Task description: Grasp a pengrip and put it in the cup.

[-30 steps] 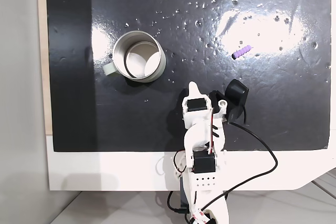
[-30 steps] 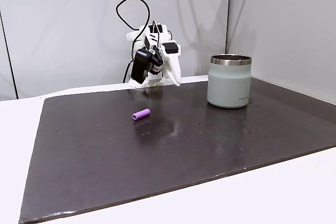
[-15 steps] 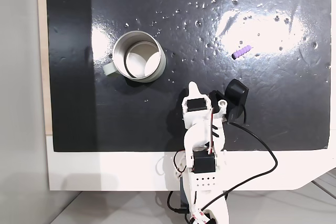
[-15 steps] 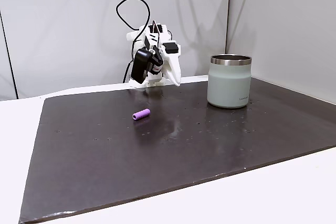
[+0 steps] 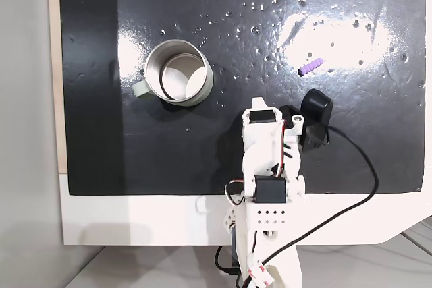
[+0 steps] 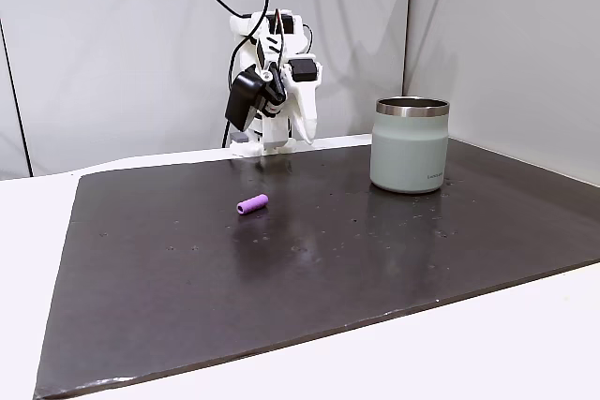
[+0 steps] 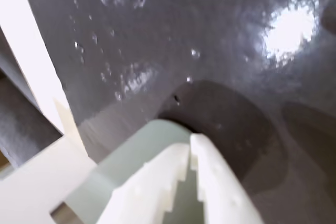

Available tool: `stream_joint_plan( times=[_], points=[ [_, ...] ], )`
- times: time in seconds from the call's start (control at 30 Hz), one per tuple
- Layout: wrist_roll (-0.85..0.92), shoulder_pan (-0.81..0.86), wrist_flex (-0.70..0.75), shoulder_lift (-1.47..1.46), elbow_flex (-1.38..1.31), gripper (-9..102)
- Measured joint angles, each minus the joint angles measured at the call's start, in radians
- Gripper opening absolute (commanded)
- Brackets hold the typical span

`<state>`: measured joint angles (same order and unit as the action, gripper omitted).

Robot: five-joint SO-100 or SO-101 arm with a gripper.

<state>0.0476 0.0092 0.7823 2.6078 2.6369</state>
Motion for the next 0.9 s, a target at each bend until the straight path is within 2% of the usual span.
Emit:
stream_joint_plan(
  times=[0.2, 0.4, 0.9],
  points=[
    [0.046, 0.072, -0.058, -0.371, -0.219, 0],
    [0.147, 0.127, -0.13, -0.623, -0.359, 0],
    [0.328, 0.219, -0.126, -0.893, -0.635, 1]
  ],
)
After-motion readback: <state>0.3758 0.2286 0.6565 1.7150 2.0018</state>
